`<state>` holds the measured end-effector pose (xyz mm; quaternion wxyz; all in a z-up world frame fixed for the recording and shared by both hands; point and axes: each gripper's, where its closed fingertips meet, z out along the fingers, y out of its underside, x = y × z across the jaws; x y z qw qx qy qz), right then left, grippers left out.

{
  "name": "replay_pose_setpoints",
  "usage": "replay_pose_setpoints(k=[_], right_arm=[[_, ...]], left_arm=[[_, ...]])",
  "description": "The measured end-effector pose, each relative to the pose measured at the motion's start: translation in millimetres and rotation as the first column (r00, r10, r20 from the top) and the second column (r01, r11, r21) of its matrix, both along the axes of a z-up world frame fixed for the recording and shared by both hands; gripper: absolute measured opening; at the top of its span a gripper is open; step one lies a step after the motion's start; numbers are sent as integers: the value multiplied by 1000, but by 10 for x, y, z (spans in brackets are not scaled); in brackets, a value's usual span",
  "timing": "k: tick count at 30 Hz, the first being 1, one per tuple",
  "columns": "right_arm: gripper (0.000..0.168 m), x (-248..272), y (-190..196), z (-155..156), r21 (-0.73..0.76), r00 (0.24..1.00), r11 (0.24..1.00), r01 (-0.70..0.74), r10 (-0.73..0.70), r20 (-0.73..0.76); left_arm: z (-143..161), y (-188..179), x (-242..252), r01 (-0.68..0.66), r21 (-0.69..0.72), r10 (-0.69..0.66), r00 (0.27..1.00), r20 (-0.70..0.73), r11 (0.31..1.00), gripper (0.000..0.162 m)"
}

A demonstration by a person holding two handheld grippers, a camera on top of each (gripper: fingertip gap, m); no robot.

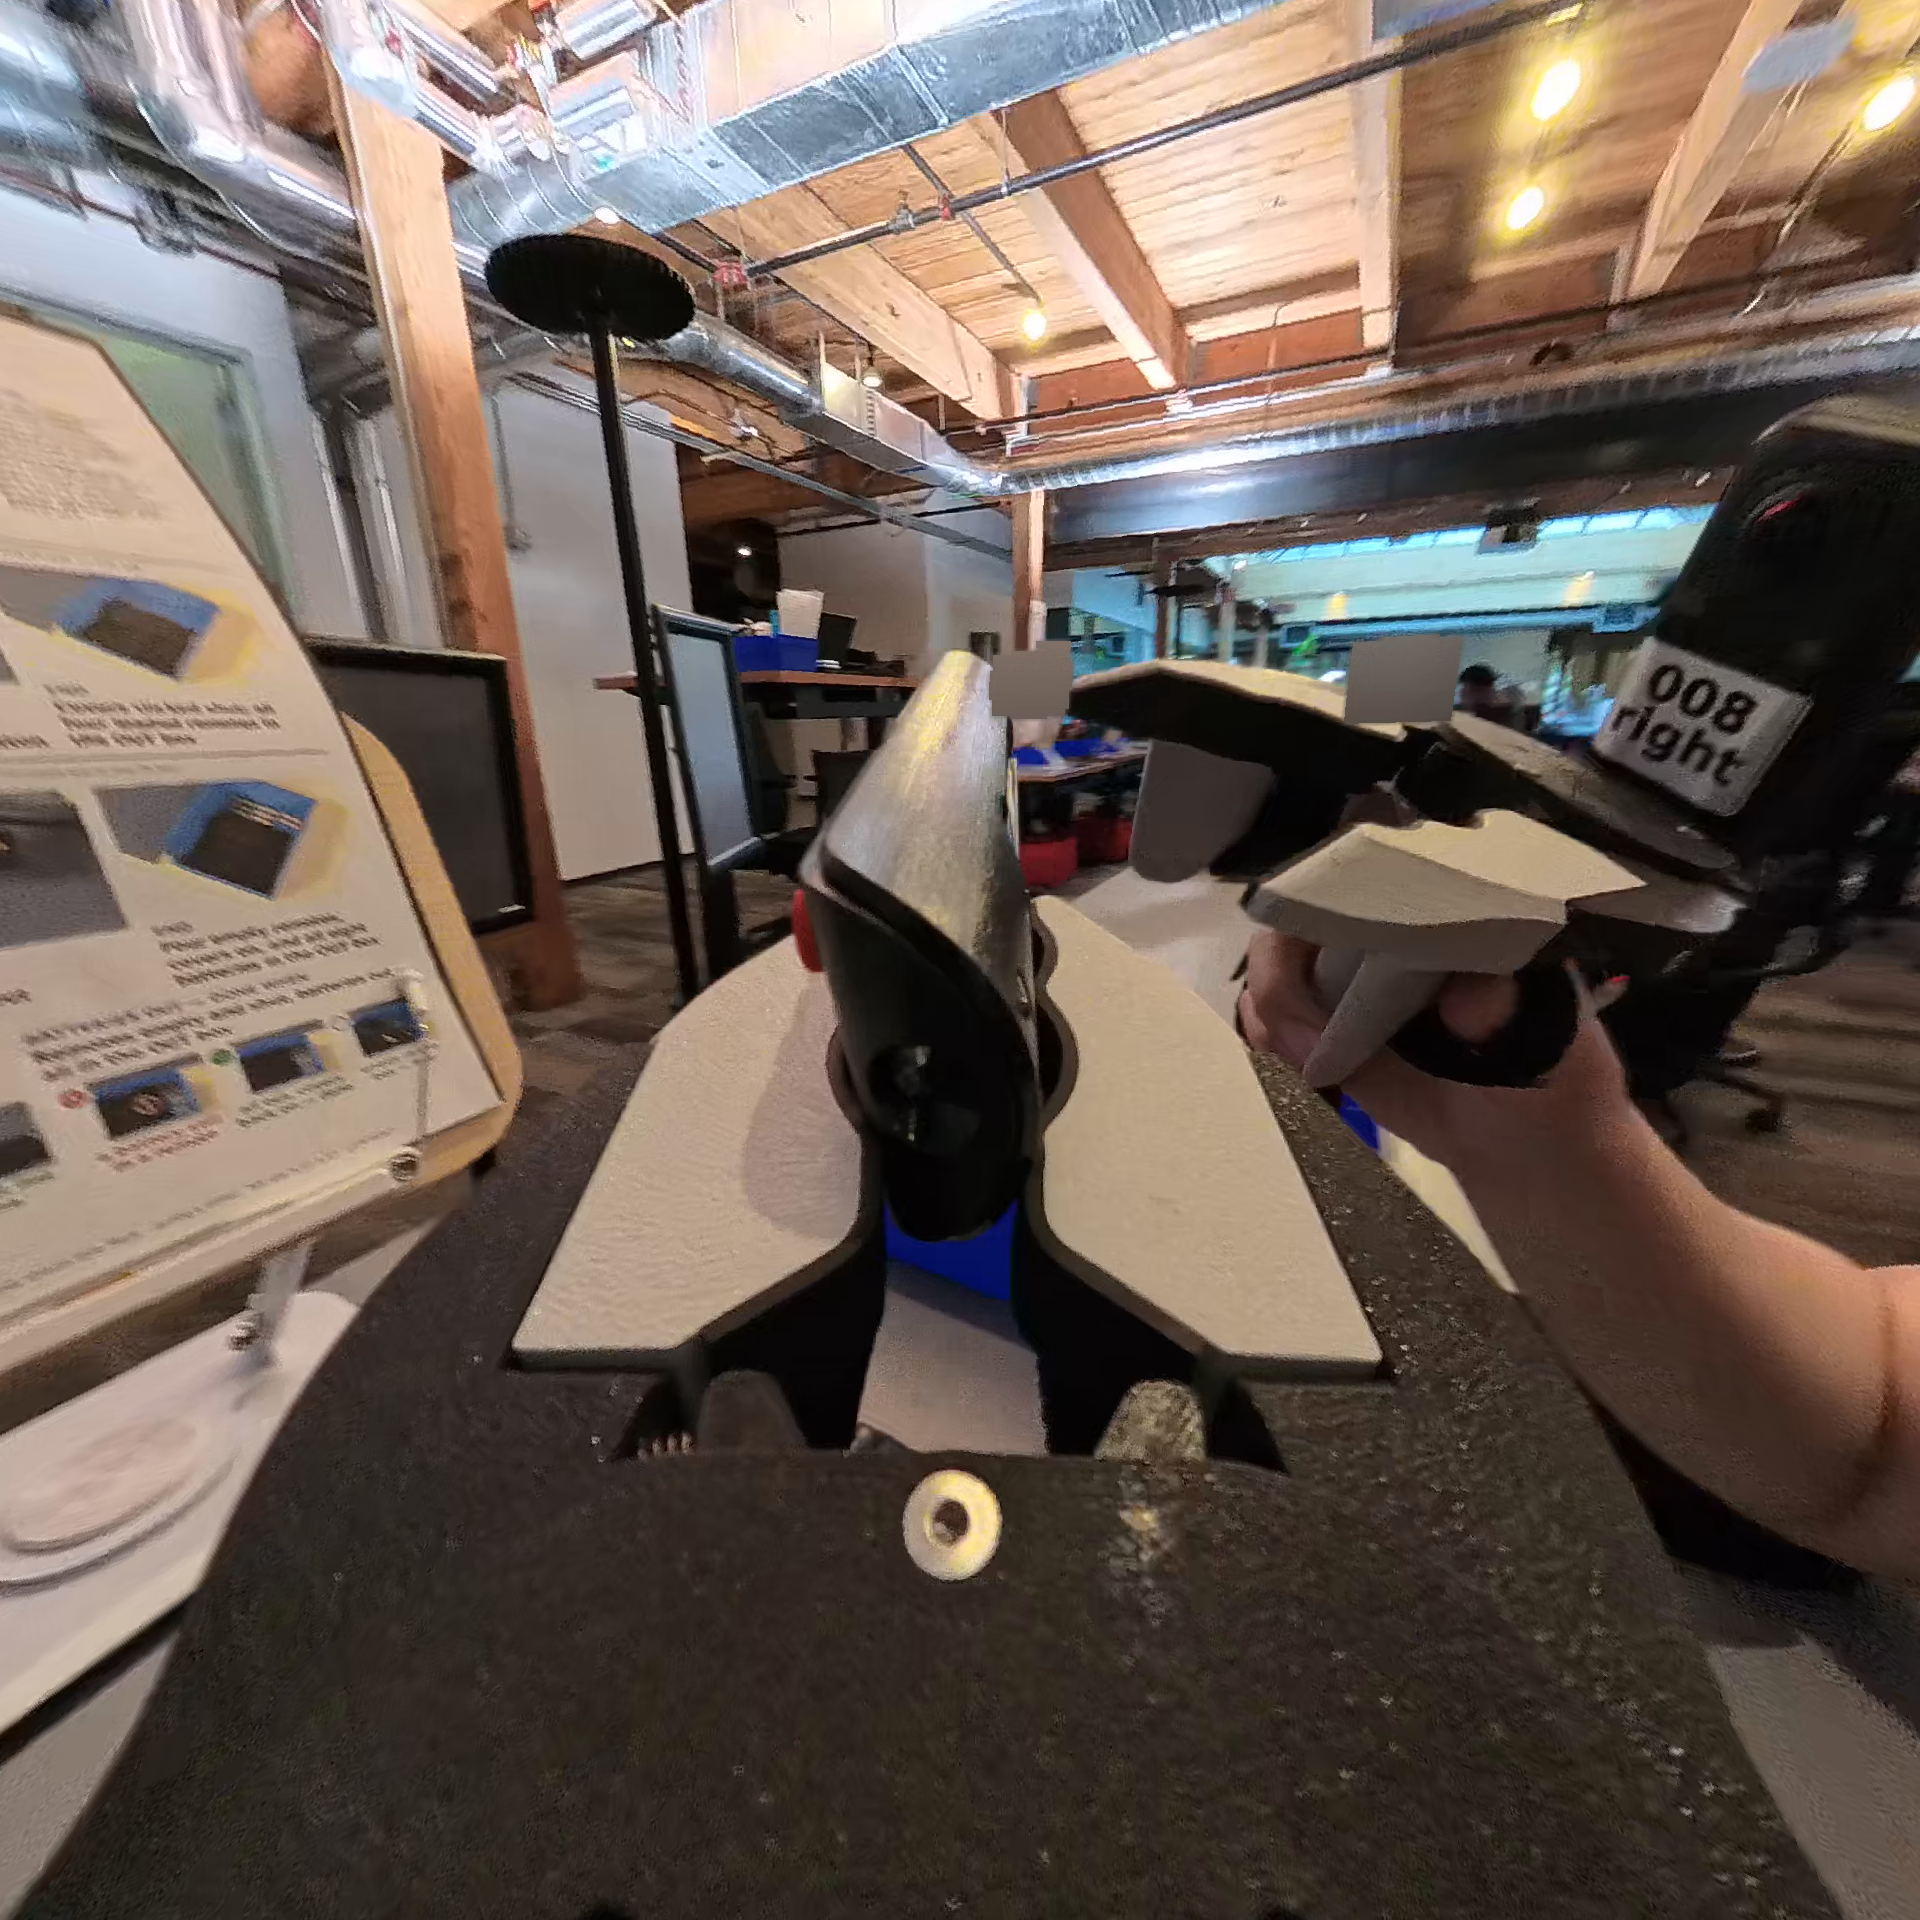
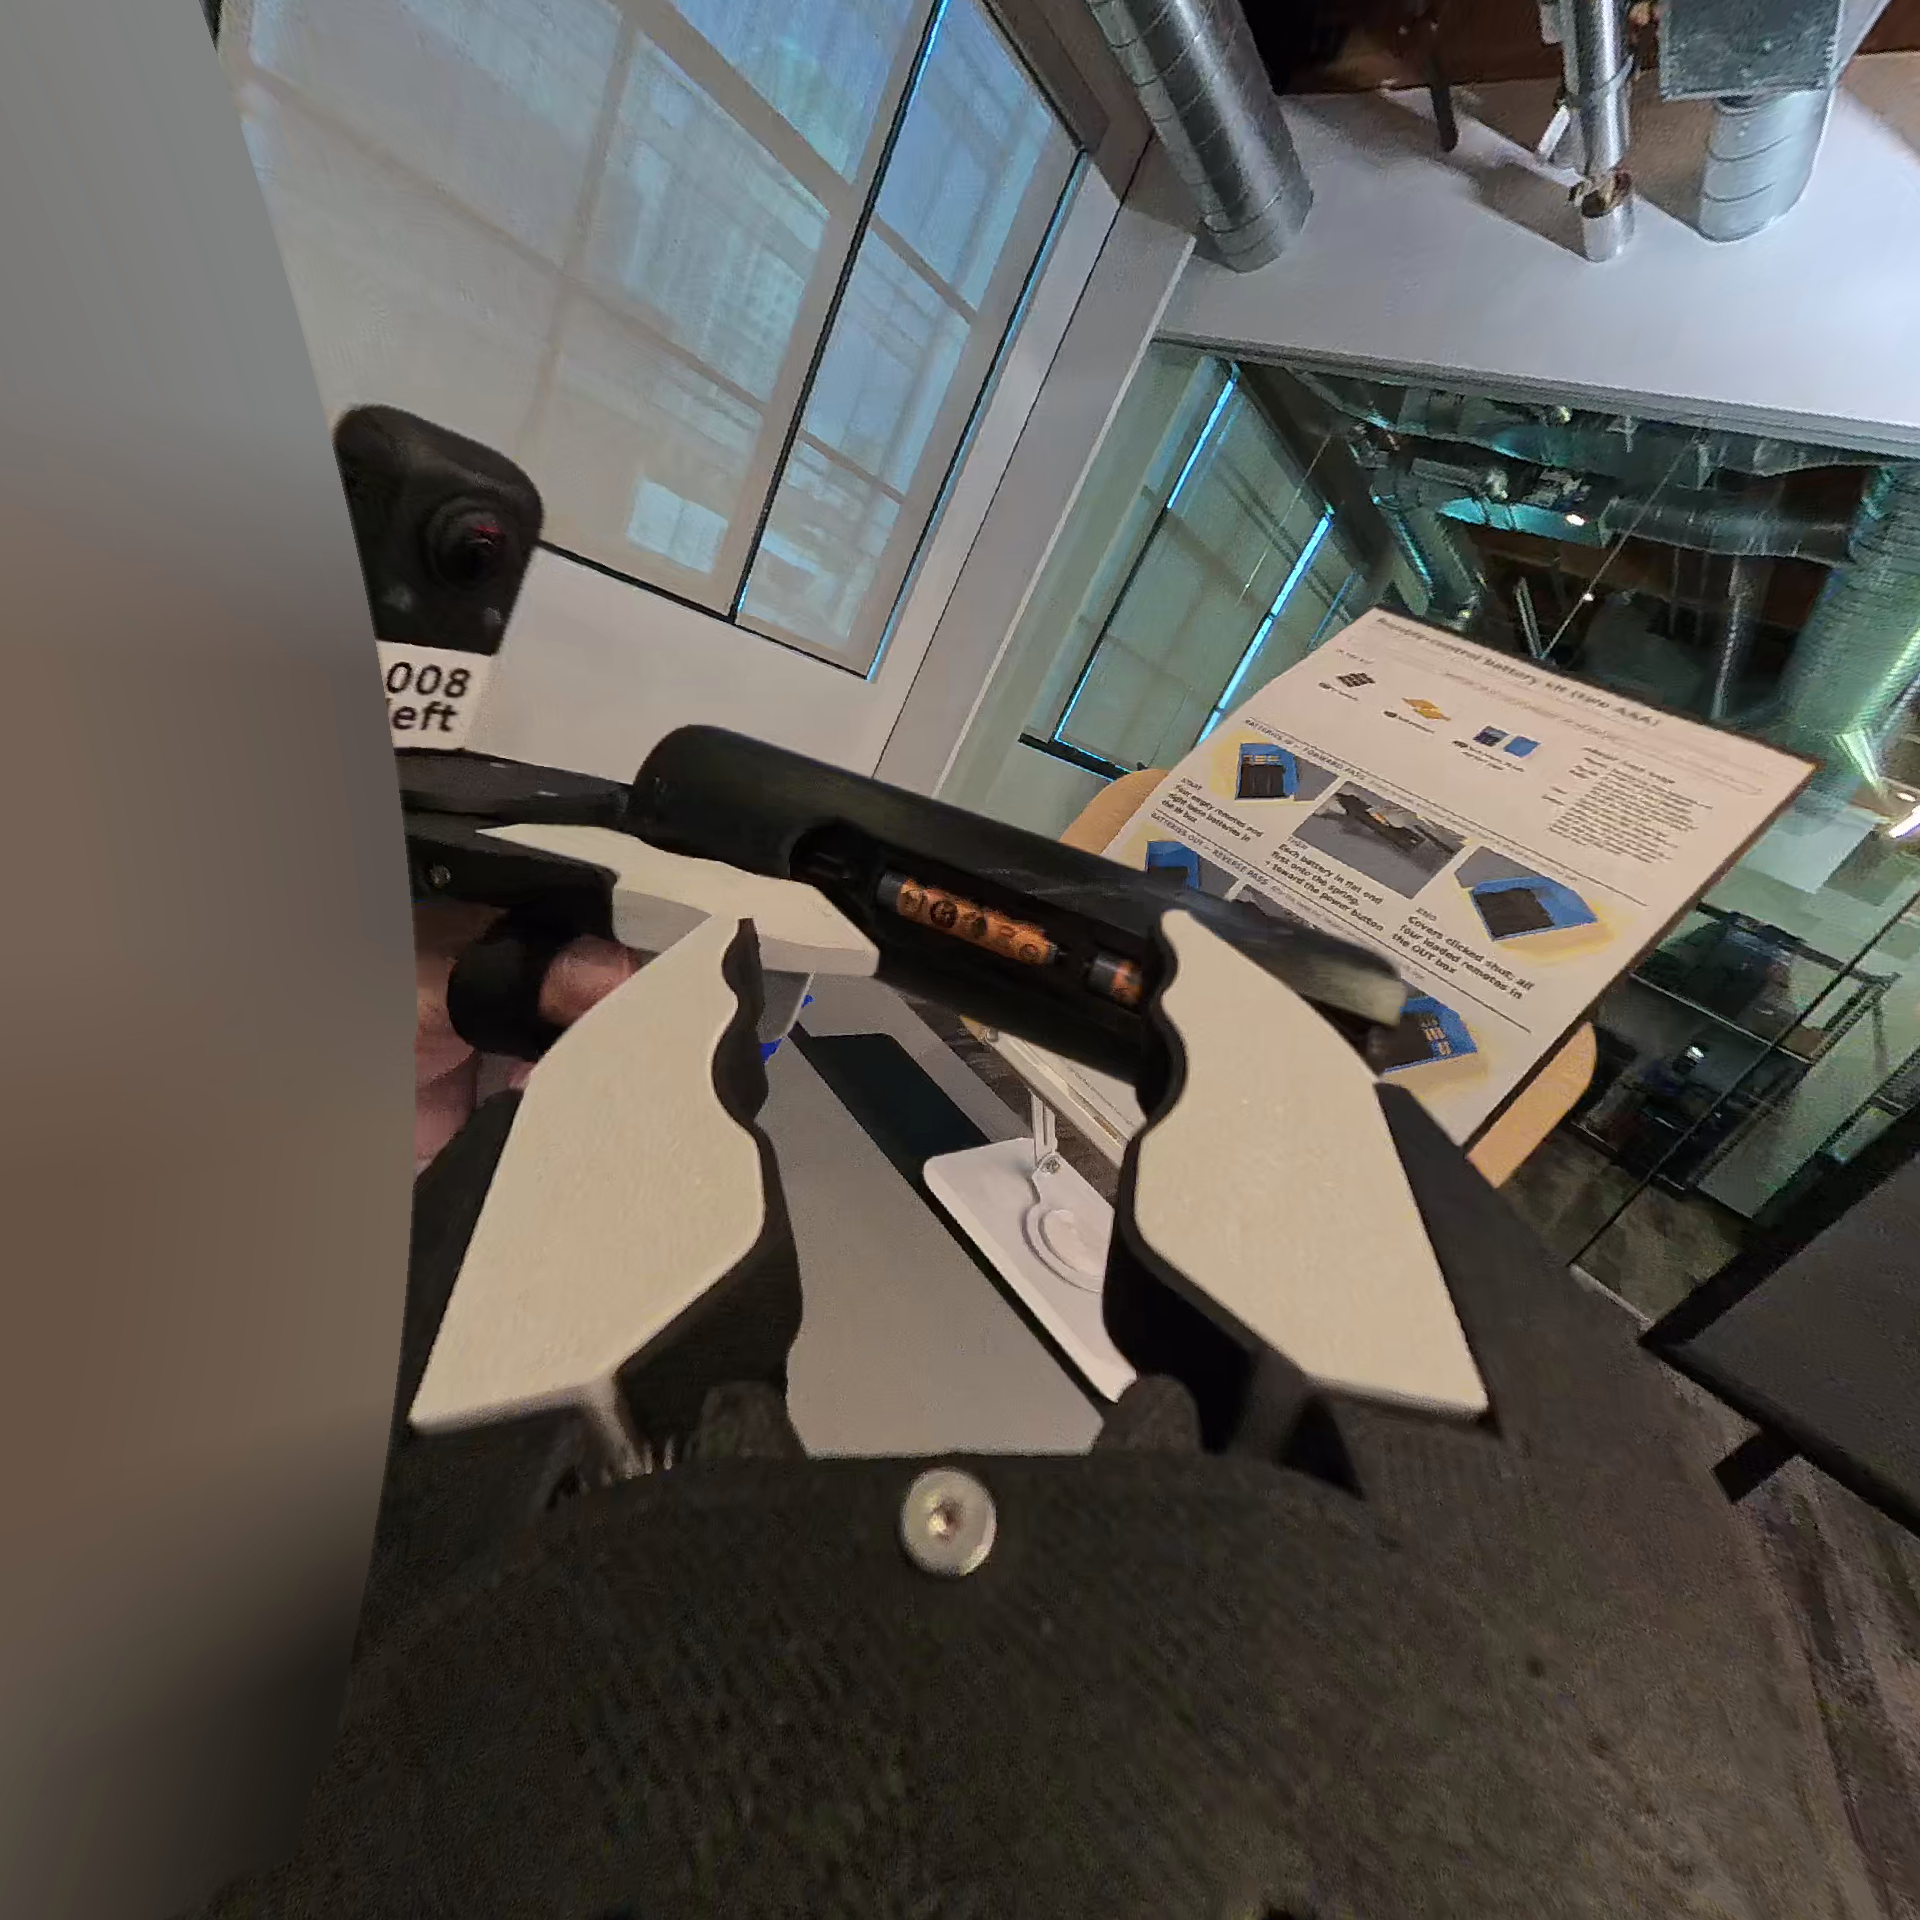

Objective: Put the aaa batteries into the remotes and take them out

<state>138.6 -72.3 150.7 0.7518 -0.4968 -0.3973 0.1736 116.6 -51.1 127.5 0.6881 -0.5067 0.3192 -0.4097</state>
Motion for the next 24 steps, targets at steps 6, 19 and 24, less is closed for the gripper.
replay_pose_setpoints(k=[6,19,24], right_arm=[[72,-130,3,-86,-48,999,999,-8,6,-44],[72,-147,49,-98,-115,994,993,4,-16,-104],[72,-175,60,-102,-117,992,993,25,-39,-122]], left_arm=[[3,-38,22,-86,89,92,994,-63,992,24],[1,-32,17,-147,136,160,983,-87,980,24],[-2,-26,15,-165,145,178,980,-88,976,24]])
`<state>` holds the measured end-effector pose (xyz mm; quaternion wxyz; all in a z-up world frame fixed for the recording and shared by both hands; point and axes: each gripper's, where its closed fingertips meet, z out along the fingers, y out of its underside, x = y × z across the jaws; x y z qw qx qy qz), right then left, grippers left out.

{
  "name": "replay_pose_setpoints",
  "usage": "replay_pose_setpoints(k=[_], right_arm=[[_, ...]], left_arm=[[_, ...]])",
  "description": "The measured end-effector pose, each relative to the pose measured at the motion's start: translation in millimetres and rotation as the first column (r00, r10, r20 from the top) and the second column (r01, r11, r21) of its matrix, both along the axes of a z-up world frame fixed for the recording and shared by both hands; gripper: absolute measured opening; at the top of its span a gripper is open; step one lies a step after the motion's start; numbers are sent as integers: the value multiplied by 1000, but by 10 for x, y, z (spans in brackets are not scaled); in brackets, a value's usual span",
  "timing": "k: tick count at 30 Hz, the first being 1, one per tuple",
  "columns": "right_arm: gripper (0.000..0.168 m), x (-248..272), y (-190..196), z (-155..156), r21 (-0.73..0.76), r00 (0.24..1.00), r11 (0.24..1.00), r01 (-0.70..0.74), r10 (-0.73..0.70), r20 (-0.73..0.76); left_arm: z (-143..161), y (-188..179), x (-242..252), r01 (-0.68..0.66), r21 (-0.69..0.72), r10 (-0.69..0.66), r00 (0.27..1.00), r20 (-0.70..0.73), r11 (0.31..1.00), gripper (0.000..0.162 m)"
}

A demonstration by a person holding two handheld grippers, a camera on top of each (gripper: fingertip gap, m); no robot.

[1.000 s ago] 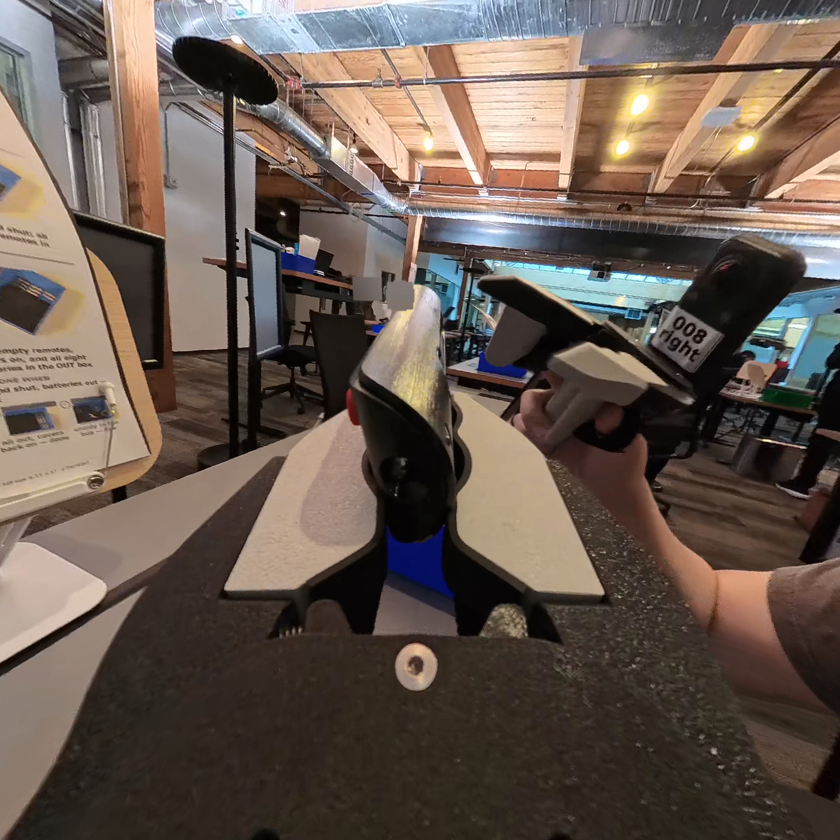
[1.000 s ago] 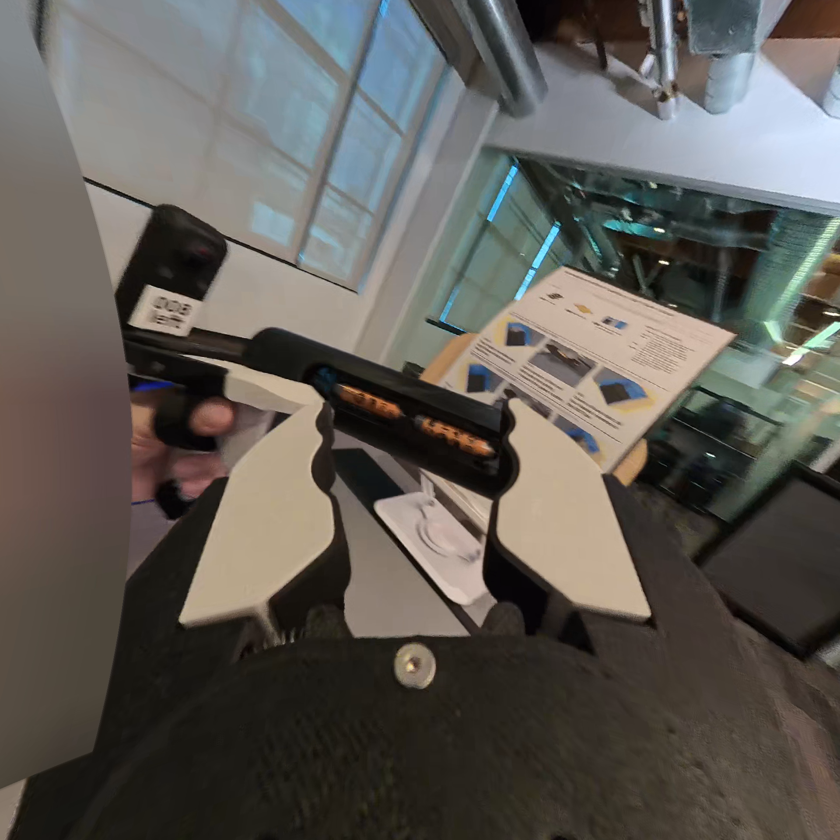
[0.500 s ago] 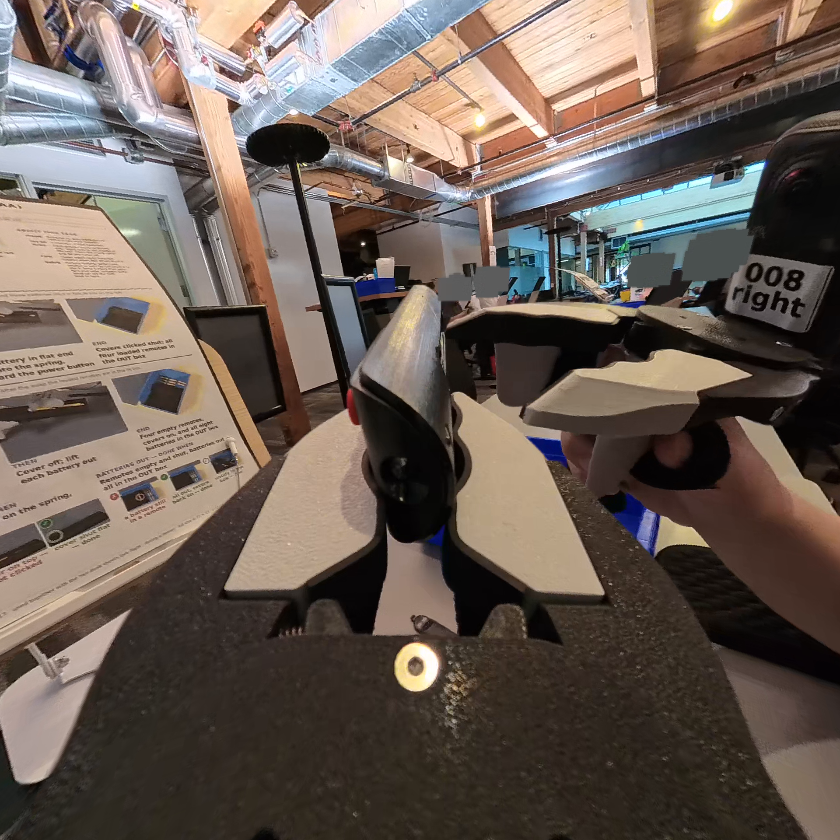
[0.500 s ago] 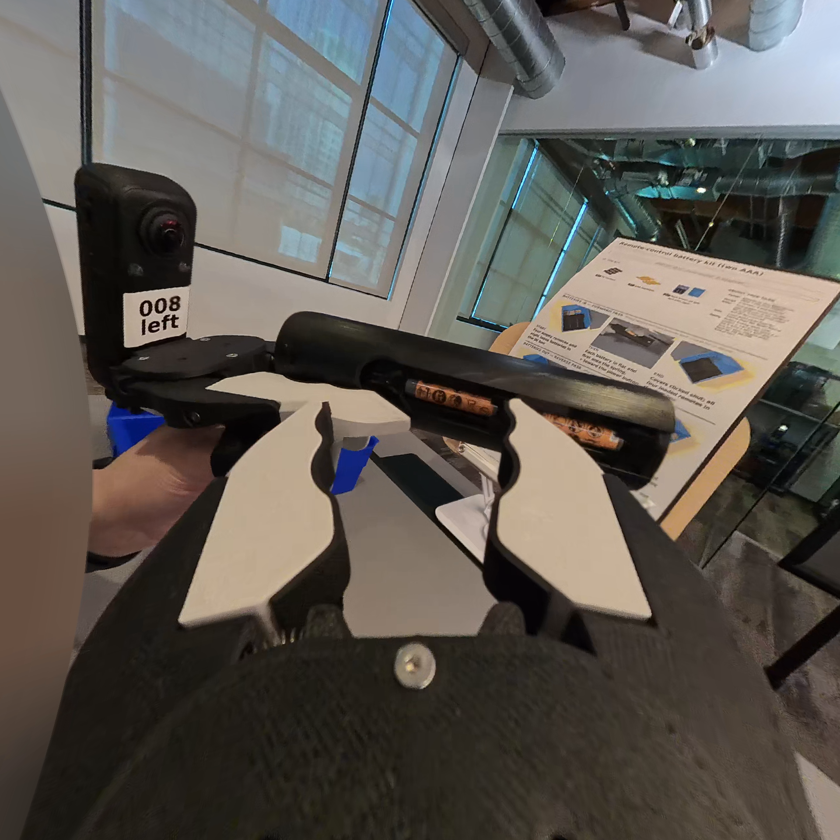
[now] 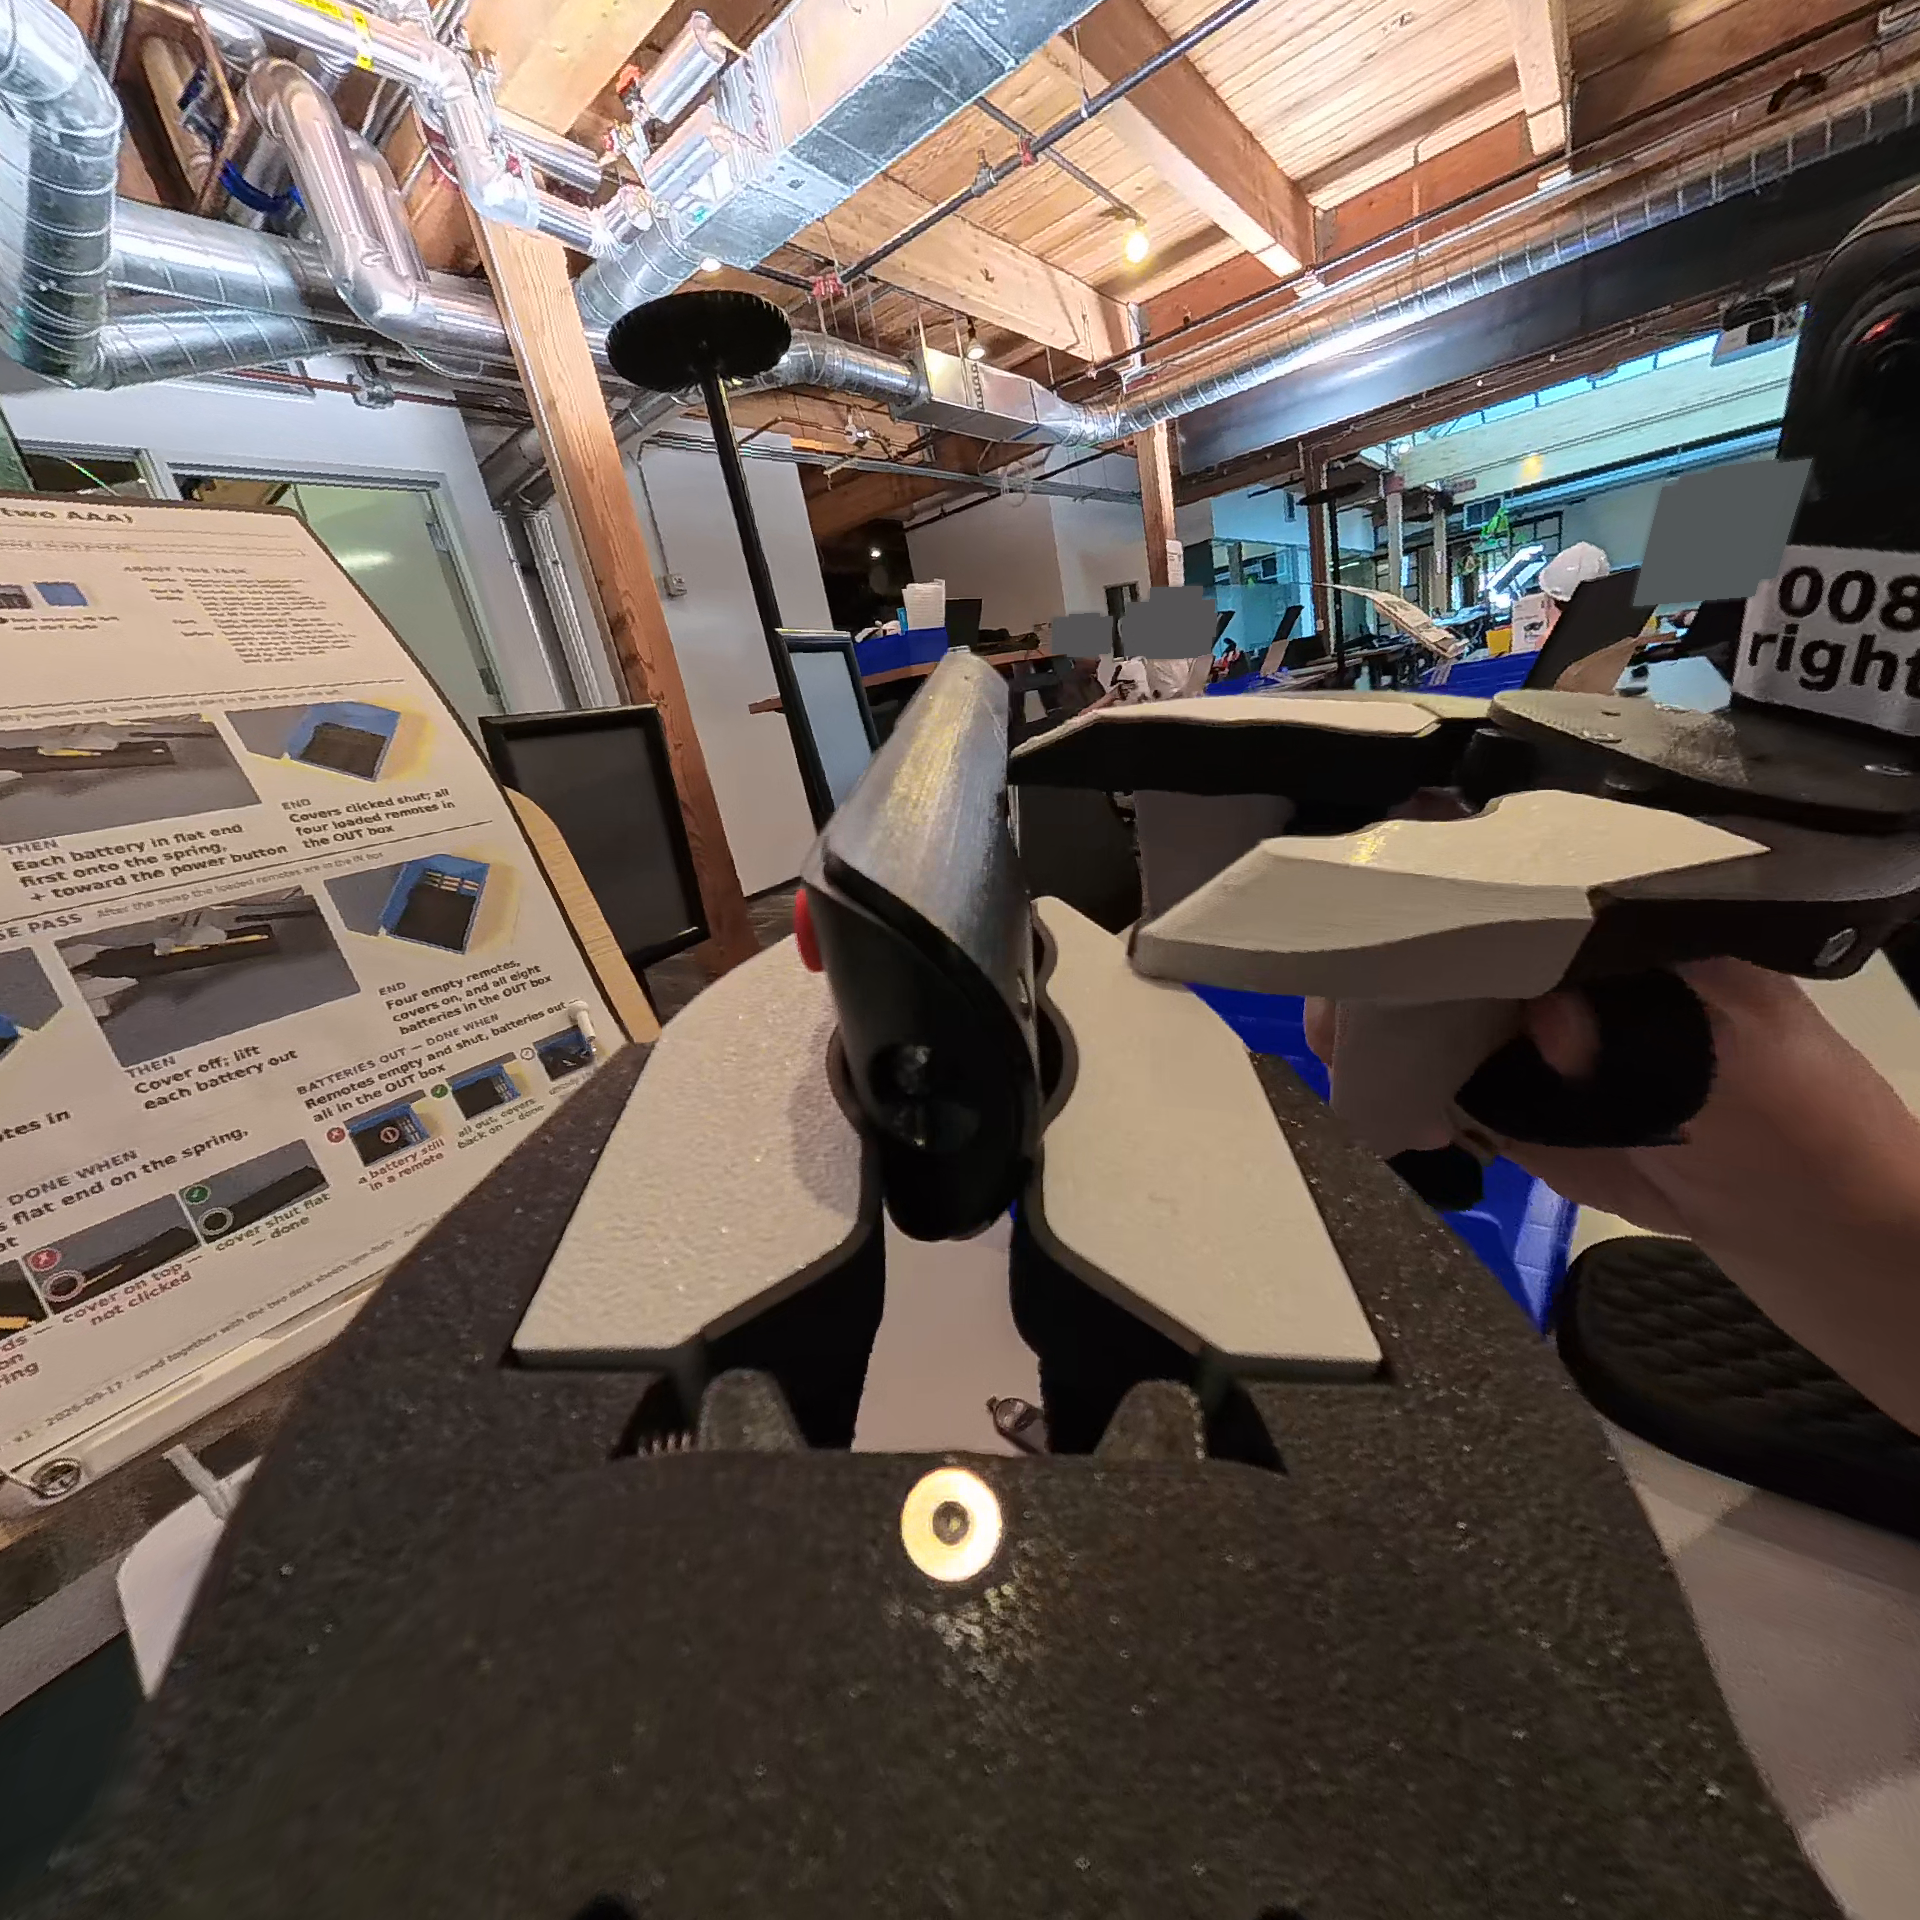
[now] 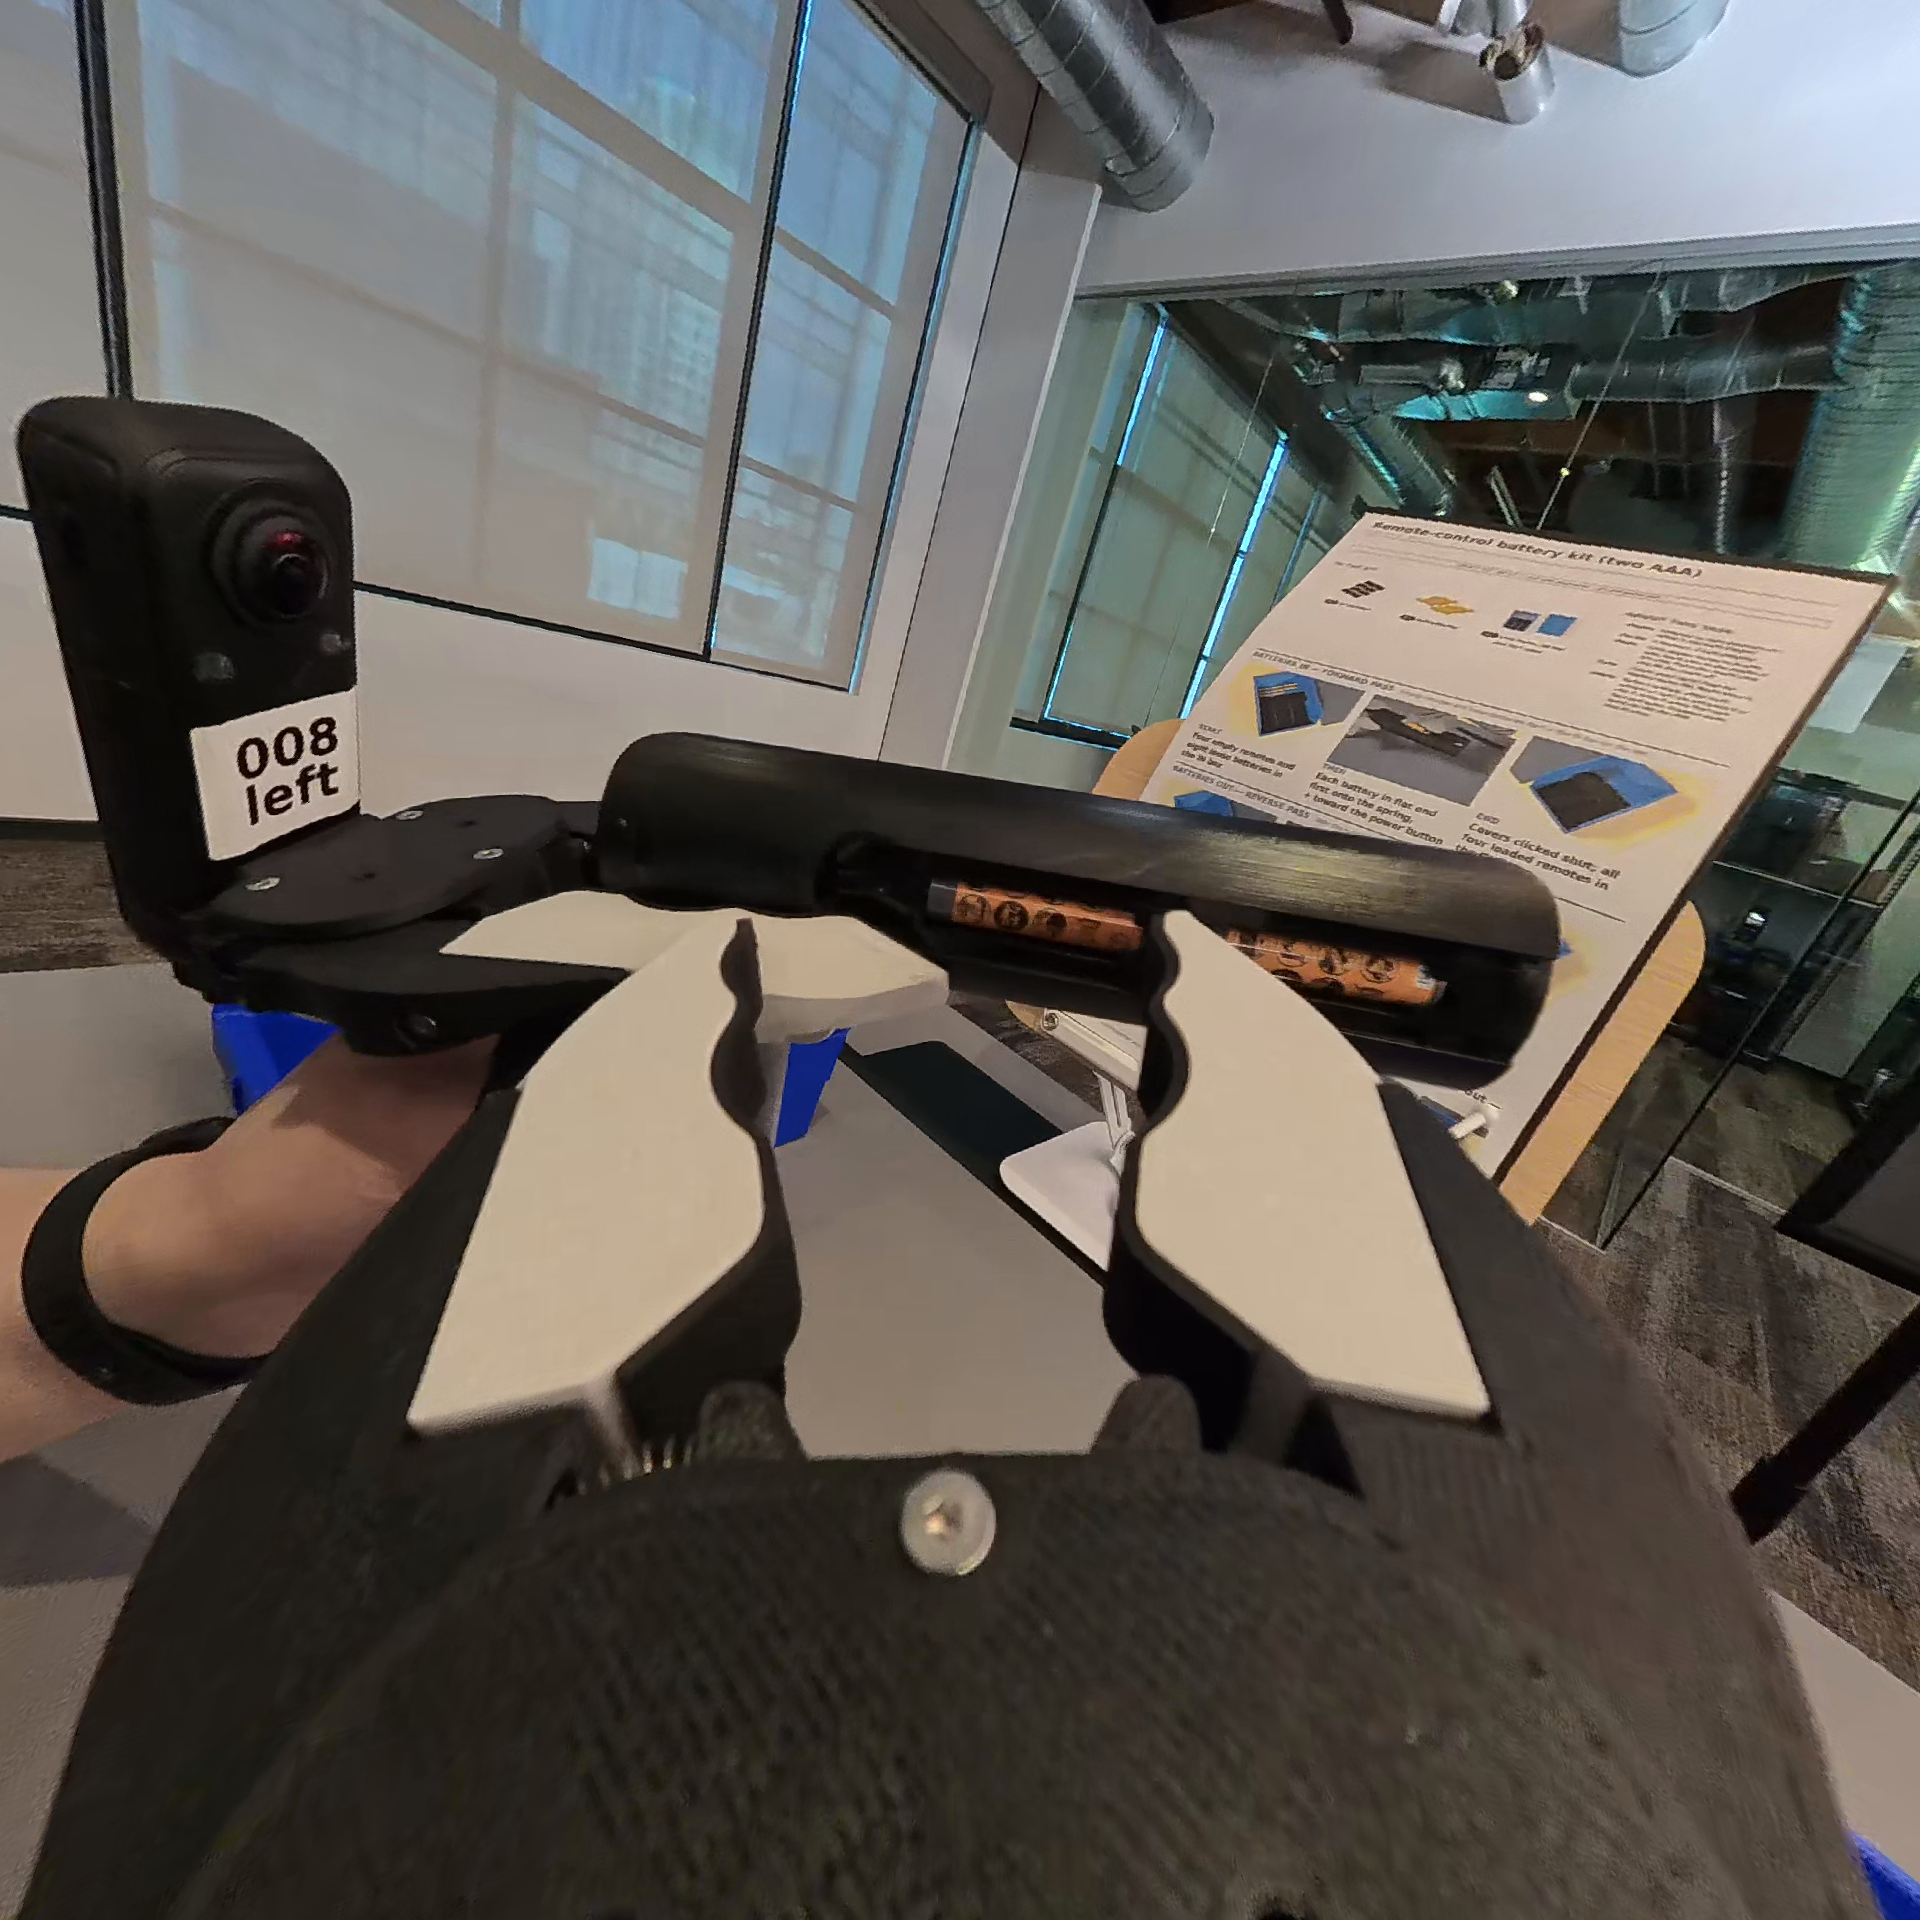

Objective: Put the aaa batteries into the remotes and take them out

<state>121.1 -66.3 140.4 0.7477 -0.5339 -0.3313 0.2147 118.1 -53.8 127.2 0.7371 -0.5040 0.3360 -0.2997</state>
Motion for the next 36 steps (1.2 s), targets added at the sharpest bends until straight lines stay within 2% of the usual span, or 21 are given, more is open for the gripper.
replay_pose_setpoints(k=[10,22,36], right_arm=[[75,-27,24,0,3,993,995,95,-94,-69],[76,-20,60,-51,-76,988,995,63,-73,-134],[70,25,41,-37,-108,990,993,52,-66,-127]], left_arm=[[3,-28,11,-71,70,73,997,-31,995,24],[-22,-11,21,-91,68,95,994,-56,994,23],[-43,-32,58,-45,49,48,996,-73,998,23]])
